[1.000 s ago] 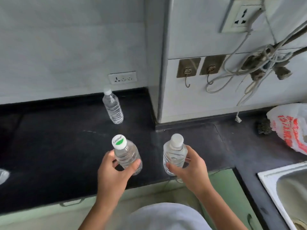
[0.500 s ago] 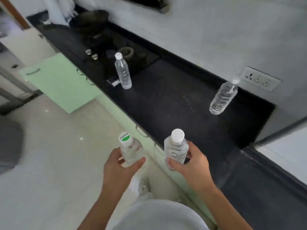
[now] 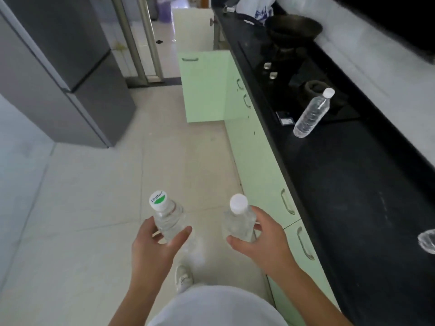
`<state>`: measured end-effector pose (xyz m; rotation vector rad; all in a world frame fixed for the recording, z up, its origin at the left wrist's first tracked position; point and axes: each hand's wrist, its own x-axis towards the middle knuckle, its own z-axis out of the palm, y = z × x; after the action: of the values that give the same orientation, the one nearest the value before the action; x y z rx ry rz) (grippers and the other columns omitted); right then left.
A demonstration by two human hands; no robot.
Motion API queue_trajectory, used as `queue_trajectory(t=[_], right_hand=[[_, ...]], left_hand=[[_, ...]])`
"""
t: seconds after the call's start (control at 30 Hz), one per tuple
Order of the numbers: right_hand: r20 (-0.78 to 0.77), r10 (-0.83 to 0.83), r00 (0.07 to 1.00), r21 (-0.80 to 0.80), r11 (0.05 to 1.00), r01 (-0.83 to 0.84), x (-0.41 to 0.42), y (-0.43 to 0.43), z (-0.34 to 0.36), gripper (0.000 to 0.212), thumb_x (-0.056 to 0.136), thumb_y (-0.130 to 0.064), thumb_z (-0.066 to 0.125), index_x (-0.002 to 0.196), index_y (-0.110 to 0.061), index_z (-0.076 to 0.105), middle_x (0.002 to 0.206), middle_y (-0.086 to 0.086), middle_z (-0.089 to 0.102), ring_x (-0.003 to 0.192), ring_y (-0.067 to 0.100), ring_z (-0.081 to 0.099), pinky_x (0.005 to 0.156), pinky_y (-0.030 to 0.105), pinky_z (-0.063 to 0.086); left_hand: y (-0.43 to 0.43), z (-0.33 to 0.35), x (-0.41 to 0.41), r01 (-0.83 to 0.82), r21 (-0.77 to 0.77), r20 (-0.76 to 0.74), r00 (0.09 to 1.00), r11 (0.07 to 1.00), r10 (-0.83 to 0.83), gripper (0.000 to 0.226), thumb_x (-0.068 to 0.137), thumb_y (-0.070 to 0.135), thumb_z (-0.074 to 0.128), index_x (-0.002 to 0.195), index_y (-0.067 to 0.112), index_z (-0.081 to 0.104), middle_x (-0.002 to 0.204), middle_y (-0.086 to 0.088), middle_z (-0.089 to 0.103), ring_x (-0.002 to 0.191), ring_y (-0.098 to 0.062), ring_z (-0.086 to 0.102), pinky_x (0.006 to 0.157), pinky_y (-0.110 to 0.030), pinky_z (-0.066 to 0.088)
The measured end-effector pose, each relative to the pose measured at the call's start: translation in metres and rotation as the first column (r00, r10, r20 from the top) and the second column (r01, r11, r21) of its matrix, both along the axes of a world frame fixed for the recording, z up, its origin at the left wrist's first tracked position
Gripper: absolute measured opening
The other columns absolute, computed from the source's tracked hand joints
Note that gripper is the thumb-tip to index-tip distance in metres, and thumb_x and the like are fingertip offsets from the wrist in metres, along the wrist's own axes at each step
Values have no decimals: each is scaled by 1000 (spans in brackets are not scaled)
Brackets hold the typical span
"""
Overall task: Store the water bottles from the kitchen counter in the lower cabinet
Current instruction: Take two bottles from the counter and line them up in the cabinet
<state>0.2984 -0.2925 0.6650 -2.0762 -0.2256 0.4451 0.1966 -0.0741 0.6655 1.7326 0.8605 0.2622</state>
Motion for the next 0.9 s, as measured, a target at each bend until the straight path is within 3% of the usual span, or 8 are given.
queue_trajectory(t=[0.13, 0.27, 0.4, 0.57, 0.77, 0.9], right_hand=[[-39, -57, 998, 10, 998, 57, 7, 54, -8, 57, 59, -43, 88, 109, -47, 63, 107, -27, 69, 97, -3, 67, 86, 25, 55], [-33, -106, 994, 11, 994, 107, 19, 94, -14, 61, 55, -49, 86, 112, -43, 64, 108, -23, 71, 96, 2, 69, 87, 34, 58], [-26, -149, 989, -15, 989, 148, 40, 127, -13, 62, 55, -52, 86, 113, -44, 64, 107, -23, 71, 96, 1, 69, 87, 32, 58], [-35, -153, 988, -47, 987, 151, 83, 170, -18, 56, 62, -38, 92, 112, -42, 65, 102, -25, 72, 92, -4, 69, 84, 28, 58], [-63, -56, 996, -41, 998, 54, 155, 252, -34, 50, 62, -32, 93, 103, -43, 67, 95, -29, 72, 87, -7, 68, 80, 26, 57], [-68, 114, 991, -10, 993, -115, 219, 339, -48, 66, 53, -56, 84, 114, -38, 66, 100, -23, 73, 90, -3, 69, 82, 31, 59]], left_hand=[[57, -9, 11, 42, -15, -4, 999, 999, -42, 43, 68, 26, 93, 102, 33, 67, 100, 11, 75, 95, -6, 71, 73, -21, 50], [108, -10, 27, 89, 14, -14, 996, 996, -89, 47, 66, 29, 94, 104, 33, 67, 103, 11, 74, 97, -7, 70, 75, -26, 51], [151, -4, 51, 108, 23, 7, 994, 994, -108, 51, 65, 29, 94, 106, 33, 66, 105, 17, 71, 99, -2, 68, 76, -26, 51], [196, -6, 81, 76, 22, 11, 997, 997, -77, 48, 68, 28, 93, 107, 33, 66, 106, 14, 71, 99, -2, 67, 78, -25, 51], [261, -19, 121, -59, 44, -37, 997, 997, 61, 48, 69, 28, 92, 109, 27, 67, 104, 11, 73, 96, -5, 69, 73, -16, 47], [321, -21, 147, -208, 55, -67, 975, 977, 212, 49, 67, 27, 94, 108, 28, 67, 104, 8, 74, 96, -7, 71, 74, -23, 51]])
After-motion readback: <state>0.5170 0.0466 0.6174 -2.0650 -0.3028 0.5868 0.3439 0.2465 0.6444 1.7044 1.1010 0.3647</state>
